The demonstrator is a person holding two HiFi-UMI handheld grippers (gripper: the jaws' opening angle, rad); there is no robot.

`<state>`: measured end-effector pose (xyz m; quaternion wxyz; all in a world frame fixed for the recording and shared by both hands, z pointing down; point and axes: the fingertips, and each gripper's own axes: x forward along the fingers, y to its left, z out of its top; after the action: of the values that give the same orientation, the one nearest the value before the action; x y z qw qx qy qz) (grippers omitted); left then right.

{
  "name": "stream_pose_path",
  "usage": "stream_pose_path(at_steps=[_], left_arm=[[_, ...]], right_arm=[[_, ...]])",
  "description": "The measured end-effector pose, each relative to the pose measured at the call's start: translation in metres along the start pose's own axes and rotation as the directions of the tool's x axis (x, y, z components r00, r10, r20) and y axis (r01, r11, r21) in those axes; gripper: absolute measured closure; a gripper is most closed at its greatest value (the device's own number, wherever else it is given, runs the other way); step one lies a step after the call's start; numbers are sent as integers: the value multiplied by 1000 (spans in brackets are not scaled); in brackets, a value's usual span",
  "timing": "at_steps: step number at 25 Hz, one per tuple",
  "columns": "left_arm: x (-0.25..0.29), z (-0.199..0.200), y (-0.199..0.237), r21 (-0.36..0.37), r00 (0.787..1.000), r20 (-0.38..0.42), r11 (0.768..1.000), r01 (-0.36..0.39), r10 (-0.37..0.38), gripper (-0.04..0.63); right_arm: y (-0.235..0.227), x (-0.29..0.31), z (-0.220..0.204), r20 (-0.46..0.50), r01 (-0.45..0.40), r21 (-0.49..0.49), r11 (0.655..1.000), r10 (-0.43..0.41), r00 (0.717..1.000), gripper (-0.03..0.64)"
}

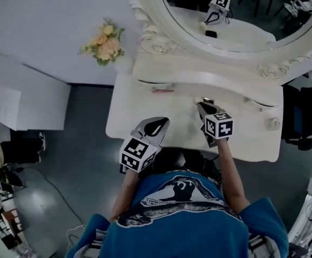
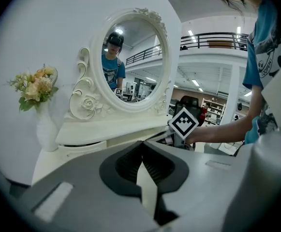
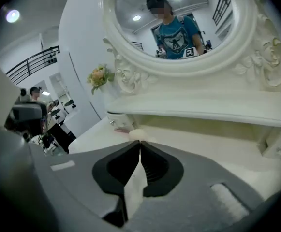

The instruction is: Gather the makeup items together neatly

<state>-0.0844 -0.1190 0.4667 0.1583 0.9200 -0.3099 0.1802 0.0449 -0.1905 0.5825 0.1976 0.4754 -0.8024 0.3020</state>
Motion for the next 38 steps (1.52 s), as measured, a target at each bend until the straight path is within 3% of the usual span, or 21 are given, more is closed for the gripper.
stream_pose_path(at_steps=[3,5,6,8,10,13,15,16,19,26,28,33,38], left_arm=[[-8,-2,14,-4,1000,2,1000,-4,4,580],[-13,-3,22,-8,1000,4,1000,-6,6,580],[-15,-4,26,-10,1000,4,1000,-8,8,580],[-20,-6,35,-16,1000,4,1000,-13,13,580],[-23,-8,41,-22,1000,2,1000,-17,17,580],[-26,-11,48,-31,1000,1,999,-20,20,580],[-27,-12,51,-38,1000,3,999,-20,20,580],[-27,-12,52,-41,1000,4,999,-19,19,580],[-26,-12,54,-44,1000,7,999,-15,15,580],[-24,-11,58,-51,1000,17,999,-6,7,580],[-23,-10,60,-53,1000,21,999,-6,7,580],[-23,-10,63,-56,1000,25,998,-7,9,580],[-25,-10,68,-62,999,28,998,-18,20,580]], right_arm=[[22,25,-17,-84,-36,-150,988,23,996,600],[32,38,-26,-148,-70,-302,951,26,989,601],[38,44,-30,-177,-96,-388,917,28,984,600],[49,53,-35,-228,-157,-567,808,28,973,600],[57,60,-40,-269,-211,-713,669,17,963,600],[62,66,-47,-312,-262,-832,488,-22,950,600],[64,69,-52,-336,-290,-864,412,-42,941,600],[65,70,-53,-344,-297,-866,401,-47,938,600],[65,71,-55,-362,-309,-842,443,-40,931,600],[66,62,-42,-374,-323,-711,624,53,926,552],[69,59,-34,-367,-323,-691,647,71,927,516],[82,60,-4,-328,-329,-674,662,131,935,505],[78,85,17,-277,-259,-645,719,97,956,505]])
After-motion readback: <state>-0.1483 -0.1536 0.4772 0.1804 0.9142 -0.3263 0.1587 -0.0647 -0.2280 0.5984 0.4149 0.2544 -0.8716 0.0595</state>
